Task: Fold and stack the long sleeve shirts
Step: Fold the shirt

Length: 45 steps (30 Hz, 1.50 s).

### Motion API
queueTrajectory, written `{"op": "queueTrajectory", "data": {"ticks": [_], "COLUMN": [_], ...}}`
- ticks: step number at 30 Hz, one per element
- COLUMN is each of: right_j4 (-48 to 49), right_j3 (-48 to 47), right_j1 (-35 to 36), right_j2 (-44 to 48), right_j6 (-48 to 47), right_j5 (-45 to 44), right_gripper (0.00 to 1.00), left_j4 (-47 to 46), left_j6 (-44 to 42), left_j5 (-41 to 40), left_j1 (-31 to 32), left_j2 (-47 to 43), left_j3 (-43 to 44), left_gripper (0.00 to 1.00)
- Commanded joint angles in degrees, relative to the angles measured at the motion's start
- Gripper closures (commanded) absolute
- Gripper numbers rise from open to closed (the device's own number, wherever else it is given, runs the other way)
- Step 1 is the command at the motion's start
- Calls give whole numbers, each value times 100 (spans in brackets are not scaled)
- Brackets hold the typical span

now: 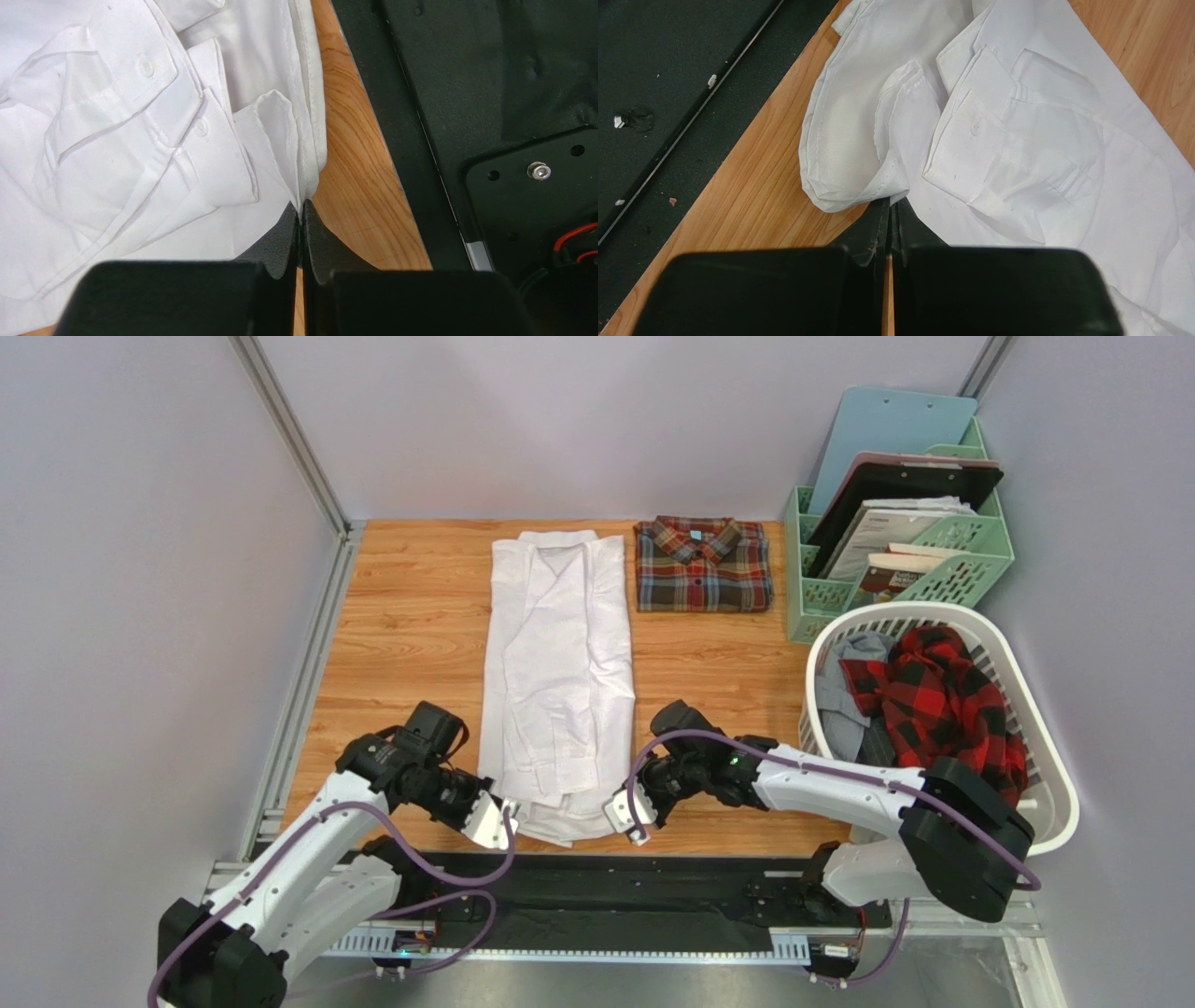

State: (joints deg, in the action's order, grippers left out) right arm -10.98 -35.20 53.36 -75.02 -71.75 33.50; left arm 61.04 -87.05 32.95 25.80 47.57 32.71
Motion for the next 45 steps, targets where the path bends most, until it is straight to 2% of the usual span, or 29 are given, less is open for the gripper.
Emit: {"op": "queueTrajectory", "data": {"ticks": [1,7,15,24,27,30,36,45], "right_j4": [-229,-264,-711,-1081,-1143,-1204,-1135,-818], "right_j3": [-382,-1058,-2507,-5282,-5969,-6436,-6658,-6508], "right_j1": [-133,-713,-1679,-2541,-2682,-2735,-2805,-2928], "right_j2": [-65,-425,-1277,-3561,-4247,-4801,-5285,-5242], "right_j6": [213,521,486,231,187,170,160,319], "right_j5": [113,183,675,746,659,536,290,166], "right_gripper": [100,100,100,100,100,100,100,100], "left_j4": [-275,-602,-593,-988,-1032,-1032,-1427,-1472], "left_j6": [547,882,812,1225,1418,1418,1611,1761], "left_j5": [387,695,959,766,556,406,177,195], "left_j1": [21,-172,-918,-1587,-1701,-1772,-1859,-1868], "left_j2": [409,1367,2527,5102,6111,6631,6985,7354], "left_j3": [455,1272,2581,4927,5657,6089,6309,6889], "left_gripper": [100,100,100,100,100,100,100,100]}}
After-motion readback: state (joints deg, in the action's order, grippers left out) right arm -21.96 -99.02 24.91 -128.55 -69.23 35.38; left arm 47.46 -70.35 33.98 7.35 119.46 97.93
